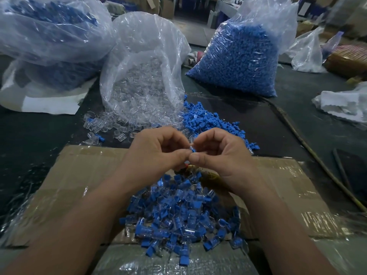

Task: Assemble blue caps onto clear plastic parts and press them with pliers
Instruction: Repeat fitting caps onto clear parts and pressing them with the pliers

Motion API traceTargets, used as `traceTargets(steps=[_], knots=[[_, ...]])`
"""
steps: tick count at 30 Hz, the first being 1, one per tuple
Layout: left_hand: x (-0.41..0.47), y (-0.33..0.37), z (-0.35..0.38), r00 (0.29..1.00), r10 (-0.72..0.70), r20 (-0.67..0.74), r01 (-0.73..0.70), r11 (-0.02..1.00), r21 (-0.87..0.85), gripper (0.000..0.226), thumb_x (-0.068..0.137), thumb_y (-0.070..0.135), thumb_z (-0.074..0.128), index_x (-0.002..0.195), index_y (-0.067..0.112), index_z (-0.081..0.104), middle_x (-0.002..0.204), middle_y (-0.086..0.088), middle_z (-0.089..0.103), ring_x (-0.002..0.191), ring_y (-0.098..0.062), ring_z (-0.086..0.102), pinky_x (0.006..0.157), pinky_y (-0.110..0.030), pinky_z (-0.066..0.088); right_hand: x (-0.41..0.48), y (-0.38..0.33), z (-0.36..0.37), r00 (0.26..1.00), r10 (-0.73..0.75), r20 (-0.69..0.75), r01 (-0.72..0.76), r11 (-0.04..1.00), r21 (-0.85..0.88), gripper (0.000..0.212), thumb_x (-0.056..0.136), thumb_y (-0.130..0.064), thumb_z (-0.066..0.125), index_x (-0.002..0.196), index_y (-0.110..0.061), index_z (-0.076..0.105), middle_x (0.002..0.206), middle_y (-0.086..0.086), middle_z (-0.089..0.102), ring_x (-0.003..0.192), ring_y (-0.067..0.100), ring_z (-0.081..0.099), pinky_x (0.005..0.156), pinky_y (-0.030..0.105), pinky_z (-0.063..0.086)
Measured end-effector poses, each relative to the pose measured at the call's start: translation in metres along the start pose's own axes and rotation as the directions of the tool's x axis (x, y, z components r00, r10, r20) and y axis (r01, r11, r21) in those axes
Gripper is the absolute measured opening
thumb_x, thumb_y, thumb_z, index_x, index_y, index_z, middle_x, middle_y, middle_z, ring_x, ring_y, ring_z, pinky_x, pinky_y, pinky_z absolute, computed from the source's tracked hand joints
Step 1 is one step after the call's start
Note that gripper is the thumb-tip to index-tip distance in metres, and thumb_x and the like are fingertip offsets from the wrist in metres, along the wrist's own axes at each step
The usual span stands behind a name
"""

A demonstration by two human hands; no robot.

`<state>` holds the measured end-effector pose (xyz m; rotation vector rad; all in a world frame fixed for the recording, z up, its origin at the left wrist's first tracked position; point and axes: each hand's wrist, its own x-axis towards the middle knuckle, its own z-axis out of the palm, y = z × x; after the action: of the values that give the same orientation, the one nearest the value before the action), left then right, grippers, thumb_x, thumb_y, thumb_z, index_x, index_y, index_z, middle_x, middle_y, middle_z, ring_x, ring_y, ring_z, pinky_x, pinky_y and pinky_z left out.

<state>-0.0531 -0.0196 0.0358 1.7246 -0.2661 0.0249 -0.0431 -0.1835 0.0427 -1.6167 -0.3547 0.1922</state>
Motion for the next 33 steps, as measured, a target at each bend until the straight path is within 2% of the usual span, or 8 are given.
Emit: traceTargets(steps=[6,11,15,19,23,25,29,33], knots=[[0.001,0.002,0.002,0.997,-0.066,-0.032,0.062,0.992,-0.107,0.019,0.072,-0.005,0.068,0.065,0.012,0.065,0.055,-0.004,0.066,0.048,-0.011,0.062,0.050,-0.019,0.051,0.000,0.002,0.003,0.998,-0.056,-0.006,0.056,0.997,-0.055,0.031,0.053,-0.015,0.074,0.081,-0.014,0.060,0.071,-0.005,0.067,0.071,0.010,0.065,0.067,0.020,0.054],[0.002,0.007,0.002,0.989,-0.139,-0.057,0.124,0.971,-0.204,0.018,0.072,-0.007,0.066,0.064,0.009,0.064,0.053,-0.007,0.065,0.045,-0.013,0.060,0.046,-0.019,0.050,0.000,0.007,0.006,0.983,-0.183,0.010,0.183,0.975,-0.124,0.033,0.066,0.006,0.074,0.086,-0.018,0.065,0.080,-0.005,0.069,0.077,0.011,0.068,0.071,0.020,0.054],[0.002,0.009,0.001,0.983,-0.183,-0.031,0.171,0.958,-0.229,0.025,0.071,-0.006,0.067,0.056,0.013,0.068,0.054,-0.009,0.065,0.045,-0.014,0.061,0.047,-0.020,0.051,0.001,0.012,0.005,0.957,-0.289,-0.033,0.280,0.947,-0.160,0.029,0.066,0.000,0.074,0.085,-0.020,0.068,0.080,-0.007,0.069,0.077,0.012,0.068,0.073,0.022,0.055],[0.002,0.009,-0.003,0.967,-0.240,0.085,0.254,0.904,-0.343,0.011,0.057,0.003,0.067,0.058,0.013,0.071,0.057,-0.011,0.065,0.047,-0.016,0.062,0.046,-0.022,0.052,0.000,0.014,0.003,0.923,-0.383,-0.028,0.367,0.903,-0.223,0.028,0.066,-0.004,0.074,0.089,-0.019,0.071,0.079,-0.013,0.069,0.077,0.007,0.067,0.071,0.020,0.054],[0.003,0.006,-0.007,0.963,-0.234,0.137,0.269,0.887,-0.376,0.027,0.065,-0.014,0.058,0.061,0.009,0.072,0.060,-0.014,0.066,0.049,-0.019,0.063,0.046,-0.022,0.052,0.000,0.014,0.001,0.922,-0.387,-0.033,0.368,0.897,-0.244,0.021,0.067,-0.015,0.074,0.085,-0.024,0.071,0.077,-0.017,0.069,0.075,0.005,0.067,0.069,0.018,0.053],[0.004,0.005,-0.007,0.963,-0.230,0.142,0.267,0.885,-0.381,0.034,0.070,-0.018,0.052,0.061,0.008,0.072,0.060,-0.015,0.066,0.049,-0.019,0.063,0.046,-0.022,0.052,0.001,0.013,0.001,0.919,-0.393,-0.024,0.372,0.888,-0.270,0.027,0.067,-0.015,0.074,0.092,-0.024,0.069,0.078,-0.019,0.069,0.074,0.004,0.066,0.069,0.016,0.053],[0.004,0.004,-0.007,0.959,-0.238,0.155,0.280,0.881,-0.382,0.013,0.058,-0.001,0.064,0.062,0.009,0.071,0.062,-0.015,0.066,0.050,-0.020,0.063,0.047,-0.023,0.053,0.003,0.015,-0.001,0.912,-0.409,-0.010,0.386,0.869,-0.308,0.034,0.067,-0.008,0.075,0.096,-0.024,0.067,0.077,-0.015,0.069,0.074,0.006,0.067,0.069,0.018,0.054],[0.005,0.003,-0.005,0.959,-0.257,0.119,0.283,0.901,-0.329,0.010,0.053,0.006,0.071,0.061,0.012,0.071,0.061,-0.013,0.067,0.052,-0.019,0.065,0.049,-0.023,0.054,0.003,0.017,0.000,0.896,-0.445,0.002,0.415,0.834,-0.365,0.031,0.067,-0.008,0.074,0.096,-0.014,0.067,0.087,-0.005,0.069,0.076,0.008,0.068,0.071,0.022,0.055]])
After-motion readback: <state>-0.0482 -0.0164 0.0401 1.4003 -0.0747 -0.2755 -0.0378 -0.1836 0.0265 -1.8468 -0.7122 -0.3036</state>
